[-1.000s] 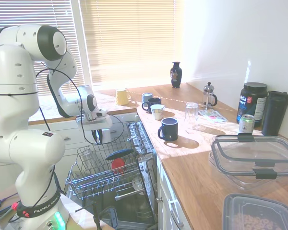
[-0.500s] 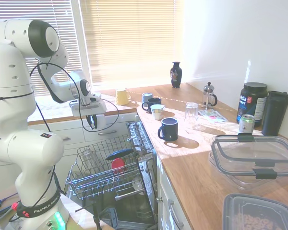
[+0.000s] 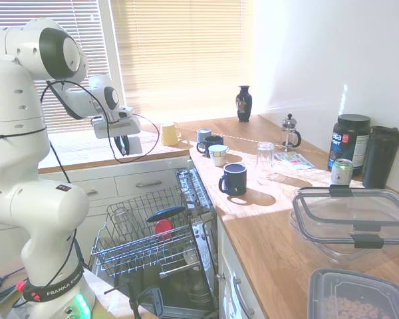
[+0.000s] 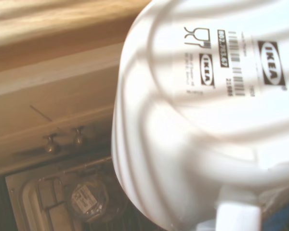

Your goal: Unload the white mug from the dishwasher

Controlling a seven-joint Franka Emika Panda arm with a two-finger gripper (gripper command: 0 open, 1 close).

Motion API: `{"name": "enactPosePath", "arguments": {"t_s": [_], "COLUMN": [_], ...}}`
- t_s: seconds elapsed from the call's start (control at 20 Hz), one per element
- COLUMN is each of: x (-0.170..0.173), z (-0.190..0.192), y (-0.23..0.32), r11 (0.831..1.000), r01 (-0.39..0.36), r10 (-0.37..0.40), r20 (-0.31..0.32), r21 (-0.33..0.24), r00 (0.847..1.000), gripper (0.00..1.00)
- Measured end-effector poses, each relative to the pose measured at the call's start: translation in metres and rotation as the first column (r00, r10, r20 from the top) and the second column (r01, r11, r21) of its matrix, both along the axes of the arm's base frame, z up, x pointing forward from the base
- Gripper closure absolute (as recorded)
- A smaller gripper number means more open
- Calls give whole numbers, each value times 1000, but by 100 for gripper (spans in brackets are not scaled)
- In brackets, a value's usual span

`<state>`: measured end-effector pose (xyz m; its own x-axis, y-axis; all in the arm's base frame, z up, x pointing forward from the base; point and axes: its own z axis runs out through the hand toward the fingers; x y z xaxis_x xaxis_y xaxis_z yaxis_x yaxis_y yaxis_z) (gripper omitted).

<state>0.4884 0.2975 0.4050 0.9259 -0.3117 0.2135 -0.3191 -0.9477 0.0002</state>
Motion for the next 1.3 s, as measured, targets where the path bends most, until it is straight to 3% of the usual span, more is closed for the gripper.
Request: {"name": "enactPosePath", "arguments": {"t_s": [0.35,0.7,1.3], "x": [32,51,82], "z": [15,-9,-42], "y": [33,80,105], "r11": [1000,999,997], "r01": [-8,-34,-23], "r10": [8,33,17], "r20": [-5,-39,-79], "r21": [0,-35,-76], "r00": [1000,999,997], "gripper": [100,100,100]}}
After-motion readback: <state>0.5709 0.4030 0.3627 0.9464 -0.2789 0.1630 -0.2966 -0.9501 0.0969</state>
